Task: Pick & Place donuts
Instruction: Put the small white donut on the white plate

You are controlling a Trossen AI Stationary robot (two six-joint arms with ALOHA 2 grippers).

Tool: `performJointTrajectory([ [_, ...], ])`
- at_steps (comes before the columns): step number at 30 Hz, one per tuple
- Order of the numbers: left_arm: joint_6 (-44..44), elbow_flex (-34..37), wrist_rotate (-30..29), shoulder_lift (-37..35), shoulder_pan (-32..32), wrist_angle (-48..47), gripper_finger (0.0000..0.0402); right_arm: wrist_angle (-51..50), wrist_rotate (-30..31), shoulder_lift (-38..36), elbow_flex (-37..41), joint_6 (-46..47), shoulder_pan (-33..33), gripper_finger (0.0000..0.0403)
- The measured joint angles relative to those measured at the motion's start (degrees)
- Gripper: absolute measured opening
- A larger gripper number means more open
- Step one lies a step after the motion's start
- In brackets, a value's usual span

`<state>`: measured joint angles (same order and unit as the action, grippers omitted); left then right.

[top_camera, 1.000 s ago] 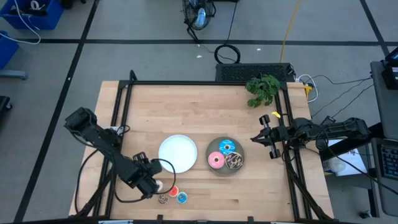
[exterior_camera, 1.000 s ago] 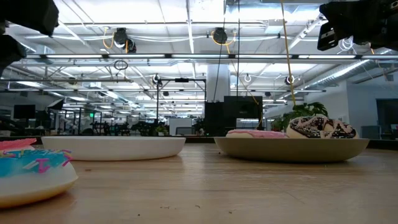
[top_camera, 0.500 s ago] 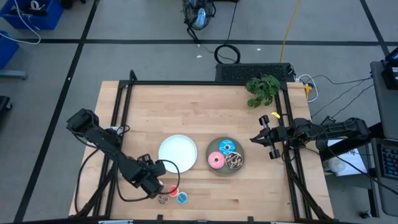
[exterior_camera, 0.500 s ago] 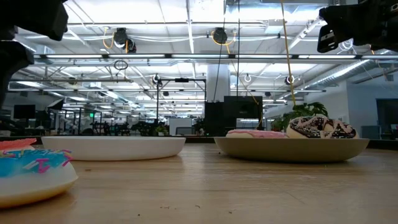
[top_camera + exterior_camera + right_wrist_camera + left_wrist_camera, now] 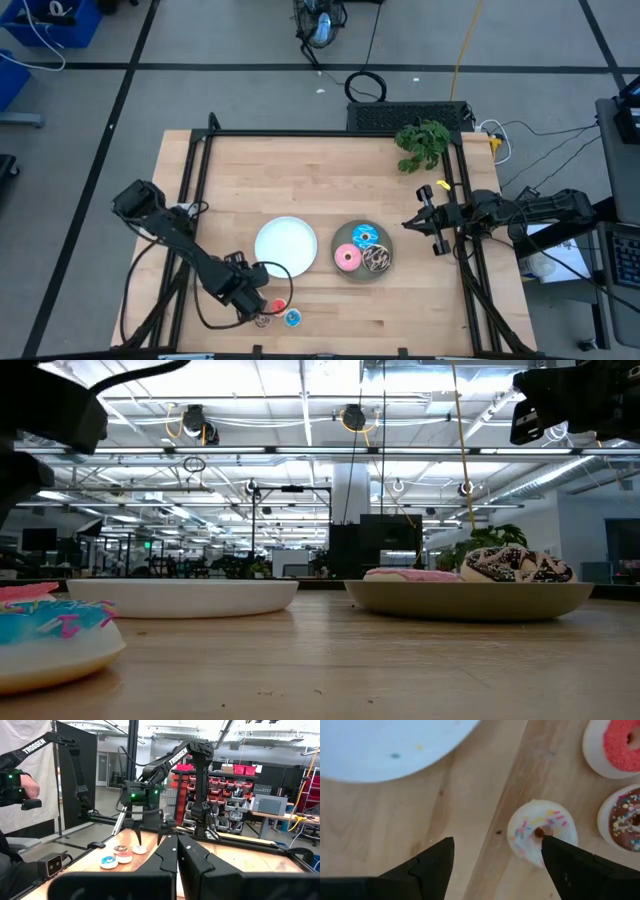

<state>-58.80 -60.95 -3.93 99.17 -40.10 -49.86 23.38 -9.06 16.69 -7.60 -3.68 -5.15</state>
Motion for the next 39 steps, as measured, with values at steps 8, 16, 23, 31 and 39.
performJointTrajectory([
  [8,1.4,0.0,2.4,3.9,1.0,0.9,0.0296,0.0,0.0,0.0,0.0,0.0,0.0,0.0000],
  [16,3.6,-0.2,3.8,6.8,2.0,3.5,0.0296,-0.1,0.0,0.0,0.0,0.0,0.0,0.0000],
  [23,4.7,-0.2,4.6,7.1,2.2,4.6,0.0243,-0.1,0.0,0.0,0.0,0.0,0.0,0.0000],
  [31,3.3,-0.4,8.5,6.9,3.5,4.8,0.0068,-0.1,0.0,0.0,0.0,0.0,0.0,0.0000],
  [39,8.6,-7.1,11.1,7.5,5.6,-1.4,0.0023,-0.1,0.1,0.0,0.0,-0.1,0.0,0.0000],
])
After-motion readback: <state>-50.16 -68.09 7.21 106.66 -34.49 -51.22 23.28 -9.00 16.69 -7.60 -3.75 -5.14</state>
